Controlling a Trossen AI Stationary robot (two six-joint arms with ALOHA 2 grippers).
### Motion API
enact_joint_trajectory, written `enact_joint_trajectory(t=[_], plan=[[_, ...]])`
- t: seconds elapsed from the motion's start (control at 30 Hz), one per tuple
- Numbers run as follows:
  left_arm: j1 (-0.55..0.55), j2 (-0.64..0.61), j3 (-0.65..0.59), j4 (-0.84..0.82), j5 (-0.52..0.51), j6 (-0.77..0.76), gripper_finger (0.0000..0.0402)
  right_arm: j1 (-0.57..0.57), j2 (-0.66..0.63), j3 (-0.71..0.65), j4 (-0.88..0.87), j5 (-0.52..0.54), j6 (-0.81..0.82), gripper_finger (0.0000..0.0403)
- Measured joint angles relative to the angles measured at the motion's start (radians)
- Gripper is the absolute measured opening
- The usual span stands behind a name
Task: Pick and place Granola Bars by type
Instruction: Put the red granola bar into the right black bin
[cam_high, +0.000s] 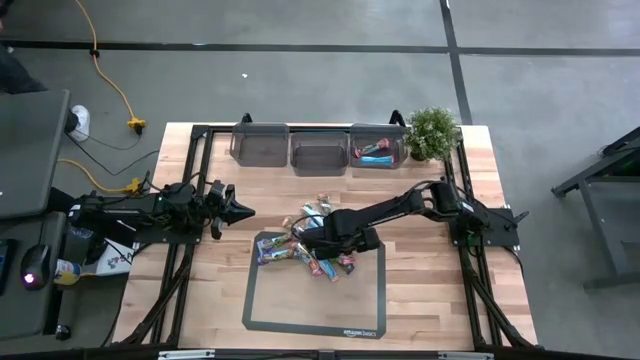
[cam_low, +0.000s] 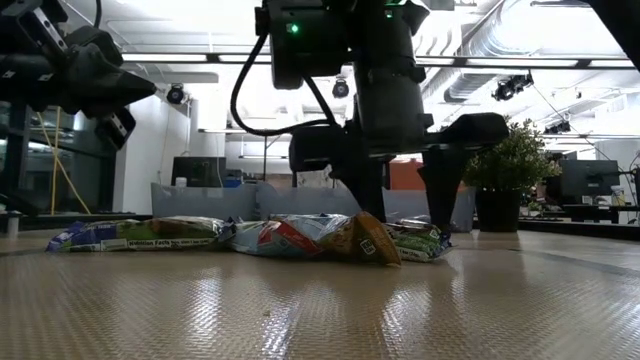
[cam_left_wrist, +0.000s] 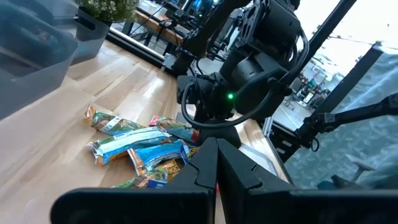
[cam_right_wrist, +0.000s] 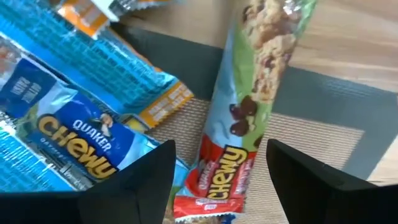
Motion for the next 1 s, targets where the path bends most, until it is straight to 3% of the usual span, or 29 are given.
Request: enact_joint_trajectory(t=[0.57, 1.0], plan=[[0.000, 0.000, 0.000, 0.000, 0.000, 0.024, 0.0001, 0.000, 0.000, 0.000, -0.005, 0.016, -0.001, 0.0146], [0.000, 0.000, 0.000, 0.000, 0.000, 0.024, 0.0001, 0.000, 0.000, 0.000, -0.005, 0.015, 0.005, 0.0137]])
